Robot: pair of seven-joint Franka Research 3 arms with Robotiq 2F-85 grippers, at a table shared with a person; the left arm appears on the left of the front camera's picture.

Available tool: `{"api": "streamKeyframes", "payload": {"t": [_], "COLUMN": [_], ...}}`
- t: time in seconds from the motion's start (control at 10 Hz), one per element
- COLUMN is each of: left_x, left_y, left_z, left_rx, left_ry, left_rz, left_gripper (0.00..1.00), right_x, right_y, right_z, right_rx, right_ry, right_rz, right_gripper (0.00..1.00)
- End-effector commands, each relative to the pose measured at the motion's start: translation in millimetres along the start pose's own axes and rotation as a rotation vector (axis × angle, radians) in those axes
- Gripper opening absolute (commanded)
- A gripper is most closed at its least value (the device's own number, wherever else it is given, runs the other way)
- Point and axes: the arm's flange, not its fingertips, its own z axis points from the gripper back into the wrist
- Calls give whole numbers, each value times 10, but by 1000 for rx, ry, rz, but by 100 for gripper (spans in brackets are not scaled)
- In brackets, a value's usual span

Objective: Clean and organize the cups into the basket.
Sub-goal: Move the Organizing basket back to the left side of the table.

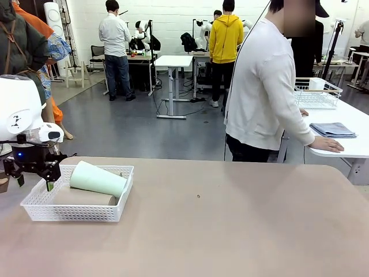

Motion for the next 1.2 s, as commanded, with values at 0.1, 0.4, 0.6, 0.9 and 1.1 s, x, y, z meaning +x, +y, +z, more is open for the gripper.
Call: {"api": "streamKeyframes", "payload": {"t": [0.1, 0.4, 0.6, 0.9, 1.1], "left_x": [-36, -165, -481, -932, -1011], "left_y": [-7, -213, -465, -636, -639], "left_z": [31, 292, 793, 1191, 1225], "left_rx": [-3, -60, -140, -103, -83], "left_ry": [-27, -62, -96, -165, -183], "left_rz": [19, 69, 93, 121, 140], "left_gripper": [100, 100, 100, 100, 100], "right_x": [-22, -22, -22, -22, -22], "right_y": [7, 7, 7, 7, 7], "right_z": [-9, -9, -9, -9, -9], "right_rx": [6, 6, 6, 6, 6], "right_ry": [-4, -4, -4, -4, -4], "right_rz": [3, 3, 3, 3, 3], "right_gripper": [100, 100, 100, 100, 100]}}
